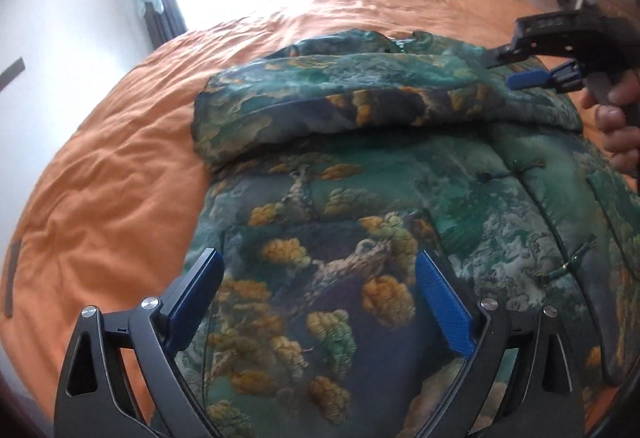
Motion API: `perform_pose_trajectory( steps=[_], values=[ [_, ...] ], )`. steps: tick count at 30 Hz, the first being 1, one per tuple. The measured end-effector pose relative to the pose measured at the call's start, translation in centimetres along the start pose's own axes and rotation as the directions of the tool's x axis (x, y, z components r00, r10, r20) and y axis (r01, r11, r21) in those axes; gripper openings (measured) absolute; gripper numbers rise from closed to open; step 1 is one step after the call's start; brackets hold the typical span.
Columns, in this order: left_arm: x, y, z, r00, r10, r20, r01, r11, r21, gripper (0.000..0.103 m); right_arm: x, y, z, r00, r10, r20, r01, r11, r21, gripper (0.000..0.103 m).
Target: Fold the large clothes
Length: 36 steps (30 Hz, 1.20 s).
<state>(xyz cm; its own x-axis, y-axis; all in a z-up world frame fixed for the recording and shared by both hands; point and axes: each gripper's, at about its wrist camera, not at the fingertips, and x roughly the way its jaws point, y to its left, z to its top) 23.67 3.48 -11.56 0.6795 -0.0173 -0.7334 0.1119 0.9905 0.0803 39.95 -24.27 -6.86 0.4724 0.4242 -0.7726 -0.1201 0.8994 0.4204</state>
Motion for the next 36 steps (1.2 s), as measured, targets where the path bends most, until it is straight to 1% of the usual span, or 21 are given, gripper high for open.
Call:
perform_pose_trajectory(
  steps=[3,5,6,7,9,10,12,15,17,18,21,24,26,28,29,30,31,32,33,34,36],
  values=[
    [0.1,1.5,-0.9,1.000,-0.008,-0.005,0.008,0.999,-0.045,0.097,4.2,-0.9,1.3,0.999,-0.008,-0.048,0.012,0.996,0.085,0.061],
    [0.7,1.7,-1.3,1.000,-0.016,-0.014,0.015,0.998,-0.065,0.097,5.4,-0.9,1.9,0.997,0.030,-0.068,-0.021,0.991,0.131,0.014],
    [0.8,2.0,-1.6,1.000,-0.019,-0.018,0.018,0.997,-0.075,0.097,5.0,-0.5,2.3,0.998,0.031,-0.054,-0.025,0.994,0.110,0.014],
    [0.8,2.3,-1.8,1.000,-0.023,-0.017,0.022,0.996,-0.087,0.097,3.7,0.6,3.1,1.000,0.010,0.013,-0.010,0.999,0.049,0.013],
    [0.8,2.6,-2.0,0.999,-0.038,-0.013,0.037,0.994,-0.107,0.097,1.8,1.8,4.4,0.992,-0.009,0.125,0.012,1.000,-0.019,0.013],
    [0.8,2.7,-2.0,0.999,-0.042,-0.012,0.040,0.993,-0.115,0.097,1.2,1.8,5.1,0.987,-0.020,0.160,0.023,1.000,-0.017,0.013],
    [0.8,2.5,-1.7,0.999,-0.052,-0.010,0.050,0.991,-0.125,0.097,1.3,1.4,5.9,0.981,-0.057,0.184,0.061,0.998,-0.018,0.013],
    [1.0,2.2,-1.2,0.998,-0.061,-0.025,0.058,0.991,-0.119,0.097,4.4,0.1,5.6,0.979,-0.170,0.113,0.173,0.985,-0.023,0.015],
    [0.9,2.1,-0.8,0.997,-0.063,-0.043,0.058,0.993,-0.103,0.097,7.0,-0.9,4.8,0.981,-0.196,0.018,0.196,0.980,-0.021,0.033],
    [0.9,2.2,-0.4,0.997,-0.066,-0.052,0.061,0.994,-0.093,0.097,7.5,-1.2,4.3,0.981,-0.195,0.000,0.195,0.981,-0.021,0.036],
    [0.2,3.3,1.9,0.997,-0.073,-0.038,0.071,0.996,-0.061,0.097,5.0,-0.7,4.0,0.978,-0.196,0.066,0.200,0.978,-0.053,0.047],
    [0.7,5.1,5.7,0.997,-0.075,0.009,0.076,0.995,-0.067,0.097,1.1,1.0,4.3,0.962,-0.199,0.189,0.227,0.964,-0.137,0.048],
    [2.3,5.8,8.8,0.998,-0.054,0.036,0.057,0.996,-0.067,0.097,-0.1,2.0,4.8,0.964,-0.148,0.220,0.193,0.960,-0.202,0.048],
    [5.0,6.0,11.9,0.997,-0.041,0.070,0.046,0.997,-0.066,0.097,0.6,2.7,4.9,0.980,-0.076,0.186,0.123,0.960,-0.253,0.048],
    [6.8,5.9,13.0,0.997,-0.044,0.069,0.048,0.997,-0.063,0.095,1.8,2.8,5.0,0.985,-0.071,0.156,0.111,0.959,-0.263,0.048],
    [8.8,5.8,13.6,0.998,-0.044,0.055,0.047,0.997,-0.065,0.086,3.3,2.6,4.9,0.989,-0.087,0.117,0.115,0.958,-0.262,0.048],
    [10.7,5.7,13.9,0.998,-0.049,0.026,0.051,0.996,-0.069,0.074,5.3,2.0,4.4,0.991,-0.116,0.066,0.129,0.959,-0.251,0.048],
    [13.3,5.4,13.6,0.997,-0.062,-0.036,0.060,0.996,-0.066,0.070,7.1,1.7,3.7,0.990,-0.138,0.019,0.139,0.961,-0.240,0.048],
    [15.6,5.0,12.9,0.993,-0.064,-0.096,0.059,0.997,-0.056,0.071,8.3,1.0,3.0,0.988,-0.155,-0.014,0.147,0.961,-0.232,0.048],
    [16.9,4.7,12.2,0.991,-0.056,-0.124,0.051,0.998,-0.042,0.071,8.9,0.5,2.5,0.988,-0.155,-0.014,0.148,0.962,-0.228,0.048],
    [17.5,4.4,11.2,0.994,-0.046,-0.094,0.044,0.999,-0.027,0.072,9.3,0.6,2.1,0.989,-0.150,0.010,0.149,0.962,-0.230,0.048]
  ],
)
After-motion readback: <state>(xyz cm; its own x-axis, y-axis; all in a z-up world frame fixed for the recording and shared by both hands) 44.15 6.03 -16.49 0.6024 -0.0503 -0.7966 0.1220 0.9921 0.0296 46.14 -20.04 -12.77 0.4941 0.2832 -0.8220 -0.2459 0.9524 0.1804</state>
